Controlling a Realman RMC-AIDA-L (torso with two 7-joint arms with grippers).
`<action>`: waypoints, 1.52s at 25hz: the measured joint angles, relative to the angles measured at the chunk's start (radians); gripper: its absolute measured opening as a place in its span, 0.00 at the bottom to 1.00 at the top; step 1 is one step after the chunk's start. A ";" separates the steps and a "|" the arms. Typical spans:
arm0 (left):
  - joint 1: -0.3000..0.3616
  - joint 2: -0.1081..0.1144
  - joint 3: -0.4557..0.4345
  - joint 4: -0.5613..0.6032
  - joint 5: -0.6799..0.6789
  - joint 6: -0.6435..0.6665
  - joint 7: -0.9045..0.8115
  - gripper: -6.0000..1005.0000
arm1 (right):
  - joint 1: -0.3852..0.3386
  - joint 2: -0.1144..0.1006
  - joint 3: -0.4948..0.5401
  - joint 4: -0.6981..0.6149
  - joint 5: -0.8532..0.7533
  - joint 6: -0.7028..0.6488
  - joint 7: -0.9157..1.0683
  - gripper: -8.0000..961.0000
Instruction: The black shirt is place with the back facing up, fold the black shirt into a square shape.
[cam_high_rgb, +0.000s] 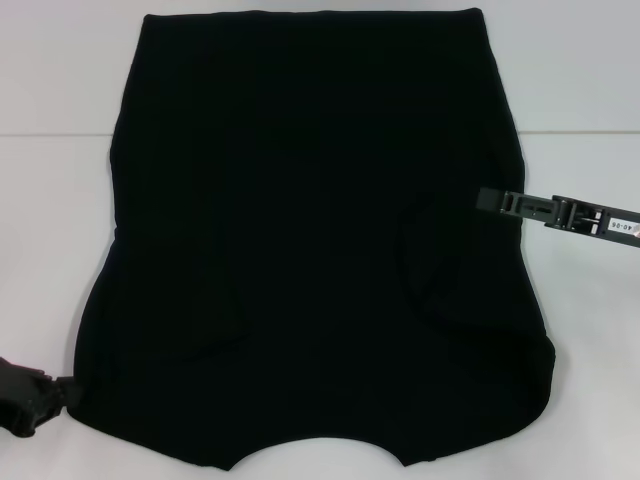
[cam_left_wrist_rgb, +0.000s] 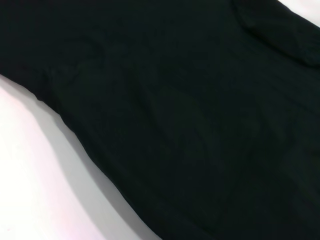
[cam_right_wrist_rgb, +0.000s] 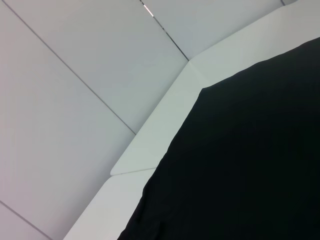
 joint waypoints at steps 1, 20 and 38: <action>0.000 -0.001 0.000 0.001 0.000 0.000 -0.001 0.18 | 0.000 0.000 0.000 0.000 0.000 0.000 0.000 0.86; 0.017 0.005 -0.023 0.015 -0.005 0.017 -0.065 0.06 | -0.153 -0.104 -0.012 0.008 -0.043 -0.096 0.055 0.86; 0.008 0.004 -0.019 0.015 -0.007 0.023 -0.077 0.06 | -0.083 -0.078 -0.012 0.014 -0.283 -0.101 0.104 0.86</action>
